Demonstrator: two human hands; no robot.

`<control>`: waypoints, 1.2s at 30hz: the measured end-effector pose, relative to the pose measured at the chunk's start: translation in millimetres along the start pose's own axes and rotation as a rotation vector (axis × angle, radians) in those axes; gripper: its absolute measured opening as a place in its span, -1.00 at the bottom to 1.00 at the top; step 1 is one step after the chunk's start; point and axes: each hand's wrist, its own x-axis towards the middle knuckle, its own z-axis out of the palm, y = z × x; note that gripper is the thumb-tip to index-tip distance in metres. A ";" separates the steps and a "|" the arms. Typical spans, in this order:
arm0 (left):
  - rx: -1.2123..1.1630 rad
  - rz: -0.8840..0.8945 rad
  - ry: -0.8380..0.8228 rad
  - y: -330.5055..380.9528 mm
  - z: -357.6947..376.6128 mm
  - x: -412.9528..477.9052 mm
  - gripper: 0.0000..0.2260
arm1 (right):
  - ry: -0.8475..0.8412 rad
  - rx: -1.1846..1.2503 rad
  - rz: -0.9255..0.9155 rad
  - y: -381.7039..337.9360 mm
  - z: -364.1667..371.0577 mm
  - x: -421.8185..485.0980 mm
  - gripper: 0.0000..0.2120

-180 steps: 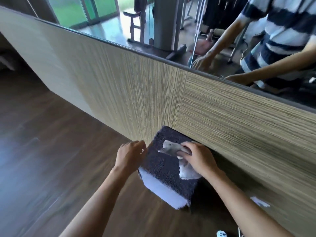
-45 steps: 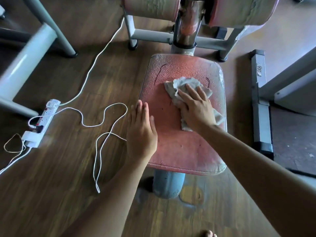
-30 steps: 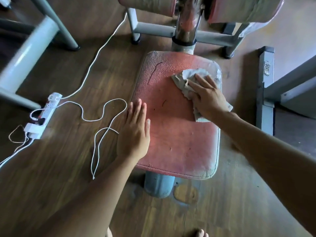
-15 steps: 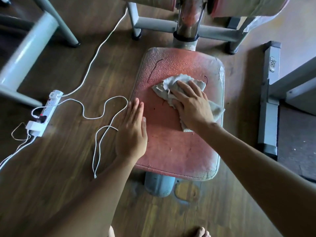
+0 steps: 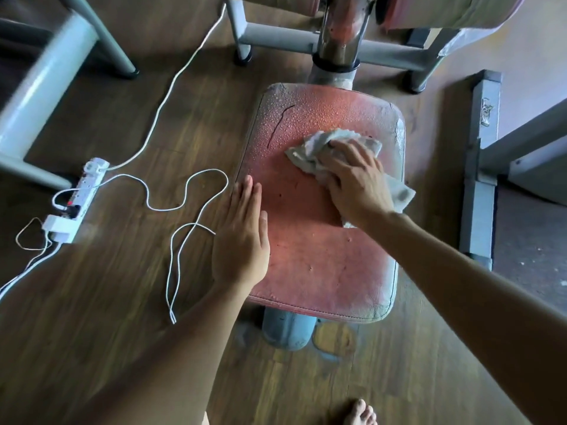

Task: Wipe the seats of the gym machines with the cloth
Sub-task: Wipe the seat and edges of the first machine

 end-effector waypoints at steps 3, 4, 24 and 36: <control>-0.048 -0.008 0.018 -0.5 0.7 0.4 -0.57 | -0.095 -0.027 -0.248 -13.0 4.2 -32.1 -0.65; -0.054 -0.011 0.017 -0.1 0.2 0.6 -0.57 | -0.140 -0.069 -0.299 -9.7 5.0 -35.9 -0.62; 0.102 0.018 -0.053 -0.1 0.8 1.1 -0.51 | -0.004 -0.115 -0.007 56.8 -5.2 34.0 -0.52; 0.066 0.011 -0.009 1.8 0.7 0.2 -0.53 | -0.087 -0.061 -0.294 59.1 -12.7 -6.7 -0.55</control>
